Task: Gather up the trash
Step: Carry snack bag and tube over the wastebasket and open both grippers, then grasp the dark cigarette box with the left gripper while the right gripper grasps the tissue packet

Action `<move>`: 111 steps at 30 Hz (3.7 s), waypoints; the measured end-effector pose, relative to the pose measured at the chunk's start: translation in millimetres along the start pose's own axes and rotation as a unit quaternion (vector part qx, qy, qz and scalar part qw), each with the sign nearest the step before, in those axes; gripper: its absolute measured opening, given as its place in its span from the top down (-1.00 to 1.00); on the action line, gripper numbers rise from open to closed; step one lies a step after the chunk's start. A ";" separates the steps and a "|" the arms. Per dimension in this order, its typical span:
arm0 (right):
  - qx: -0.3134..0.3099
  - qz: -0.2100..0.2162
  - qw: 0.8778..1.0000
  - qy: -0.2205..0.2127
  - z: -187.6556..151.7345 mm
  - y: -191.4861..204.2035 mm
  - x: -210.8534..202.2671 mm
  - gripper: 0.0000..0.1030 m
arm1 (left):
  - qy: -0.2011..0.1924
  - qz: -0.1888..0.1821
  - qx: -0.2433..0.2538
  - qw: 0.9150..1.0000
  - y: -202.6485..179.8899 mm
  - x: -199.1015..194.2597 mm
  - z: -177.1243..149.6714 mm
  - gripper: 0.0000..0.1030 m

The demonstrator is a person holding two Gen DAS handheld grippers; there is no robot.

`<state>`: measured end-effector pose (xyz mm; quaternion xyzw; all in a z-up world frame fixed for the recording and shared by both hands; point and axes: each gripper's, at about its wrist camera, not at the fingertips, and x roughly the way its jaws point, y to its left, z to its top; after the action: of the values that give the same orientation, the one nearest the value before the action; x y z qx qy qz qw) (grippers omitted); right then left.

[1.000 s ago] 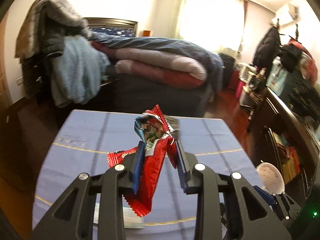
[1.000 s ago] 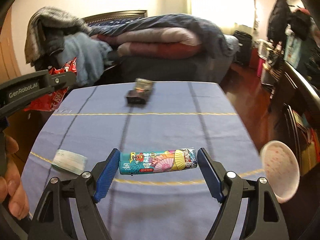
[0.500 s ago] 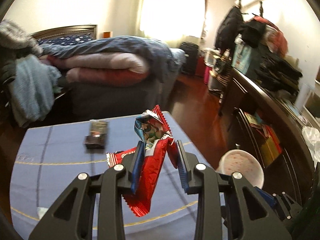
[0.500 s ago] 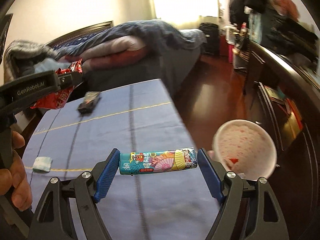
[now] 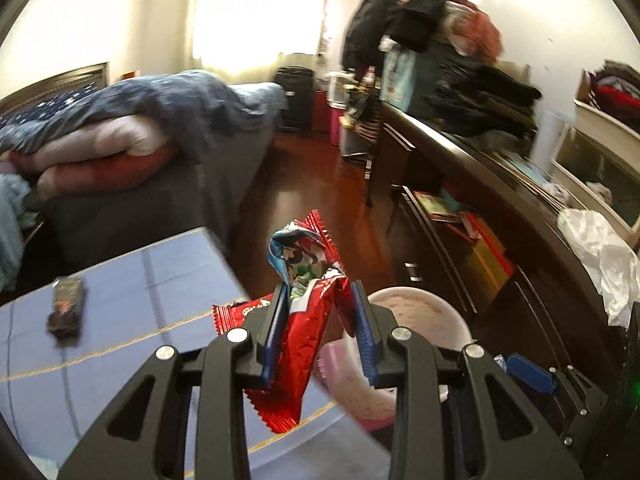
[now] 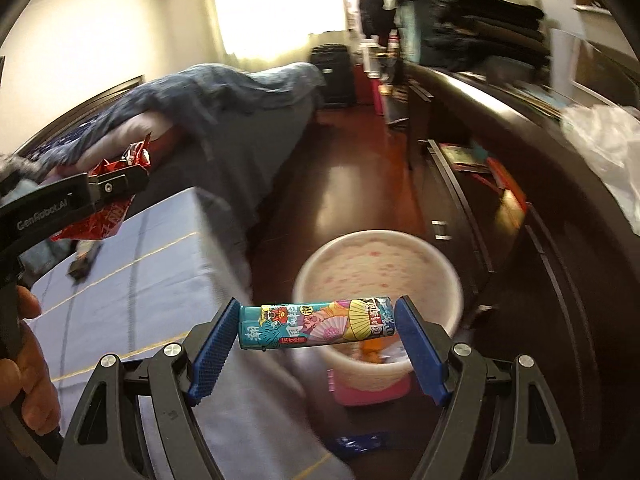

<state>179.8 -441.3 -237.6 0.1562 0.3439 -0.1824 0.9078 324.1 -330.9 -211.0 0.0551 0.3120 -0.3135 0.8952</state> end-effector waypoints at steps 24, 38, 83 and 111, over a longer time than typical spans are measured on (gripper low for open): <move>0.034 -0.089 0.995 0.006 12.8 -81.0 92.9 -0.53 | 0.086 -0.100 0.022 0.991 -78.7 152.4 16.5 -0.33; 0.026 -0.090 0.996 0.006 9.8 -73.5 80.1 -0.58 | 0.060 -0.095 0.011 0.994 -57.4 124.2 24.6 -0.62; -0.162 0.128 0.978 0.040 -24.5 186.8 23.9 -0.70 | 0.115 0.210 -0.178 0.955 339.0 84.9 -36.5 -0.55; -0.305 0.243 0.917 0.084 -92.0 327.4 -12.1 -0.75 | -0.003 0.300 -0.199 0.933 356.7 -172.1 -80.4 -0.08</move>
<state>262.8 -111.3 -243.3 -0.0346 0.4089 0.1717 0.8956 389.7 67.8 -207.7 -0.0344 0.3348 0.0379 0.9409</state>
